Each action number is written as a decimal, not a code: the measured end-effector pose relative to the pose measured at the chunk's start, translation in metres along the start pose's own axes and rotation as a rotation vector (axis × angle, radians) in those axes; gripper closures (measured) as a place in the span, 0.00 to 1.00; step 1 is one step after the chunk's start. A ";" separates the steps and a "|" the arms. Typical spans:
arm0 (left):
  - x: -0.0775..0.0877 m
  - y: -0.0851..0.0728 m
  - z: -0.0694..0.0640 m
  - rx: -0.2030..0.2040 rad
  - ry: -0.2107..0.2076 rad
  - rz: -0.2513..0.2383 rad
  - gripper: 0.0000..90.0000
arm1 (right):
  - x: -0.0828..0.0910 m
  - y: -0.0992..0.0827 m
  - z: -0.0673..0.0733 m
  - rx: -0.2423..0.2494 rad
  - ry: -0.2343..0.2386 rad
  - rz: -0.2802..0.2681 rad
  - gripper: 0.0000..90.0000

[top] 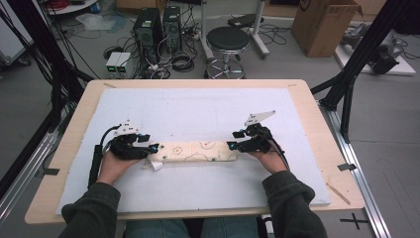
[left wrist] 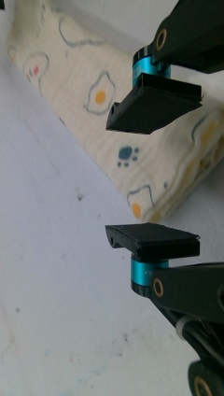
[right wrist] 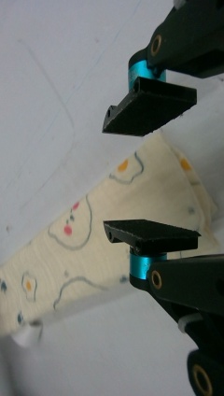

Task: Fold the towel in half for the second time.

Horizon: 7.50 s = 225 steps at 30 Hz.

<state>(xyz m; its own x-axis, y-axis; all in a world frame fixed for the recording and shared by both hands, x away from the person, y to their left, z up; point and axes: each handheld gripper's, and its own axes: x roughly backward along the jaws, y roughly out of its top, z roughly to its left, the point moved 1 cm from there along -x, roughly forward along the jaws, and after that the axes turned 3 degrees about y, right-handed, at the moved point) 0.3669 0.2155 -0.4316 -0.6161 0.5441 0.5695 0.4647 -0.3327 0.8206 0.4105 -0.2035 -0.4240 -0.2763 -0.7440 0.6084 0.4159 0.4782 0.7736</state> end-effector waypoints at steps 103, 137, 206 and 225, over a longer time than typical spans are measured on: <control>-0.003 0.022 -0.001 0.034 -0.029 -0.047 0.42 | 0.011 0.011 -0.021 -0.161 -0.093 -0.050 0.24; 0.023 -0.006 -0.022 -0.011 -0.030 -0.047 0.36 | 0.029 -0.020 0.003 -0.135 -0.120 -0.074 0.15; 0.068 -0.041 -0.039 -0.019 -0.004 -0.048 0.32 | 0.081 -0.078 0.032 -0.135 -0.196 -0.065 0.14; 0.066 -0.043 -0.039 -0.019 -0.004 -0.047 0.32 | 0.076 -0.080 0.033 -0.128 -0.196 -0.045 0.14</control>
<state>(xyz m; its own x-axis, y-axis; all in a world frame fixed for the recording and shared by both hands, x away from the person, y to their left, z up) 0.2815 0.2356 -0.4275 -0.6343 0.5625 0.5303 0.4233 -0.3212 0.8471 0.3276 -0.2827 -0.4338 -0.4545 -0.6527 0.6062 0.5021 0.3744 0.7796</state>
